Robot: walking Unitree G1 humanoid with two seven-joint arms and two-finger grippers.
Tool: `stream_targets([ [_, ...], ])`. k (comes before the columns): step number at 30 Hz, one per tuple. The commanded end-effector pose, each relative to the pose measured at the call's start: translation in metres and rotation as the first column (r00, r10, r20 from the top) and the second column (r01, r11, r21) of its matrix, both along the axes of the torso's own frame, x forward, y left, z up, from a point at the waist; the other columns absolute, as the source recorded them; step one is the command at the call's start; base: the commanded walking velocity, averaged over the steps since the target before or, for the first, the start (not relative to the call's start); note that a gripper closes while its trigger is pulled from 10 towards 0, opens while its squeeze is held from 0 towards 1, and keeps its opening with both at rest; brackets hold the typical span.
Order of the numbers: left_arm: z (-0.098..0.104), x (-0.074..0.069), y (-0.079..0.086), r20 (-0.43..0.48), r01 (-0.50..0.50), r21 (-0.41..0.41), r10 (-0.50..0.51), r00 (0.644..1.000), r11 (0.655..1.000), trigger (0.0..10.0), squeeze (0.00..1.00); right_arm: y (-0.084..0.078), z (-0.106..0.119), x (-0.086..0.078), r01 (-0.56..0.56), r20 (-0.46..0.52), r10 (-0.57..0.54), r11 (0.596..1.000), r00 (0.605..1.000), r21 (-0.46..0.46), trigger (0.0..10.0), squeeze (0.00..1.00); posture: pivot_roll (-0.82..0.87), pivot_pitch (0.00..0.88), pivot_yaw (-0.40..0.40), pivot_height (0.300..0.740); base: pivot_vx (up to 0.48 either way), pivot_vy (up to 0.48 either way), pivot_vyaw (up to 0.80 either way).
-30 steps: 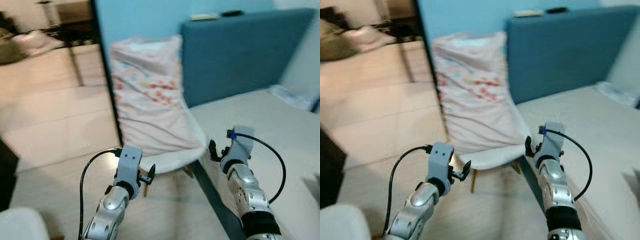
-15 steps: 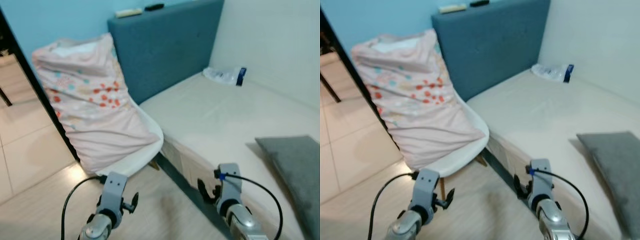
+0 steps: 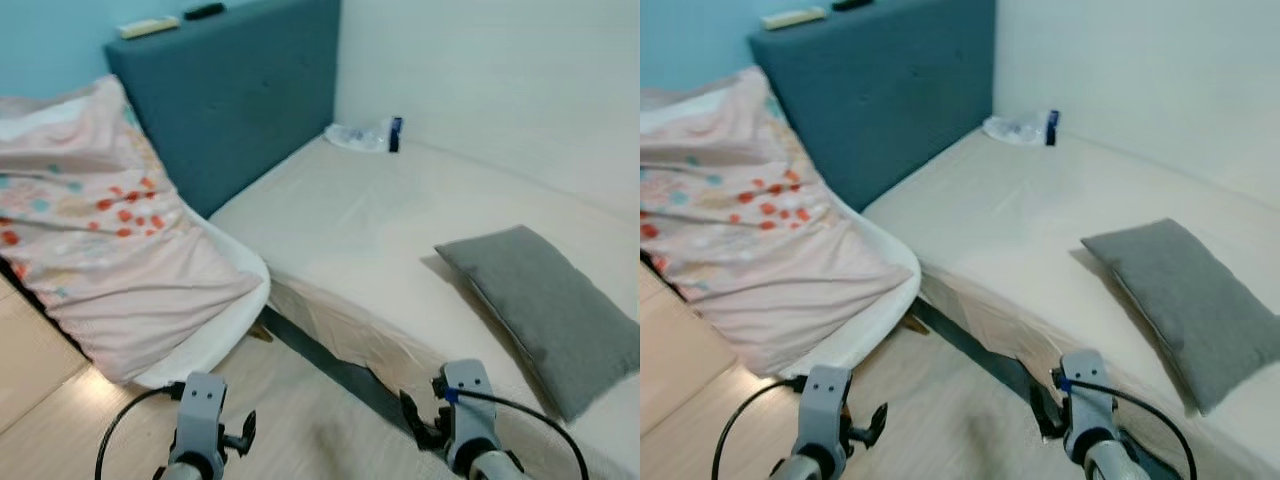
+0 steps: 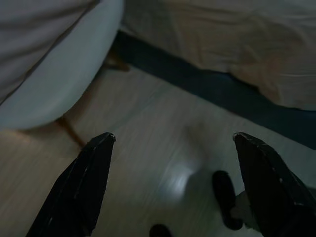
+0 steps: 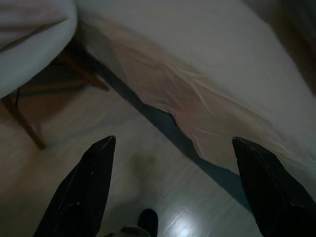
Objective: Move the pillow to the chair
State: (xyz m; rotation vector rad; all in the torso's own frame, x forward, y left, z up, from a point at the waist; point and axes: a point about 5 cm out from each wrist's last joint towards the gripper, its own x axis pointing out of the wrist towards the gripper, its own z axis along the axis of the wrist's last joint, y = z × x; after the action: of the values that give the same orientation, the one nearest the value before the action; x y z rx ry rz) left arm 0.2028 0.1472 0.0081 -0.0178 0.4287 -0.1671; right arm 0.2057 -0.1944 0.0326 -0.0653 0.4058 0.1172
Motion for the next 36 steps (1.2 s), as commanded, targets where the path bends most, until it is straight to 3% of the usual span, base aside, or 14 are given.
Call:
stream_targets([
  [1, -0.0013, -0.0023, 0.0006, -0.014, -0.004, -0.007, 0.004, 1.0, 1.0, 10.0, 0.0, -0.0027, -0.0045, -0.0033, 0.032, -0.024, -0.031, 0.999, 0.999, 0.041, 10.0, 0.0, -0.06, 0.12, 0.025, 0.74, 0.0, 0.0, -0.71],
  [36, 0.0005, 0.0074, -0.0051, 0.012, 0.053, -0.011, -0.053, 0.999, 0.999, 10.0, 0.0, -0.0042, -0.0088, -0.002, 0.084, -0.046, -0.081, 0.994, 0.996, 0.075, 10.0, 0.0, -0.07, 0.11, 0.041, 0.74, 0.0, 0.0, -0.71],
])
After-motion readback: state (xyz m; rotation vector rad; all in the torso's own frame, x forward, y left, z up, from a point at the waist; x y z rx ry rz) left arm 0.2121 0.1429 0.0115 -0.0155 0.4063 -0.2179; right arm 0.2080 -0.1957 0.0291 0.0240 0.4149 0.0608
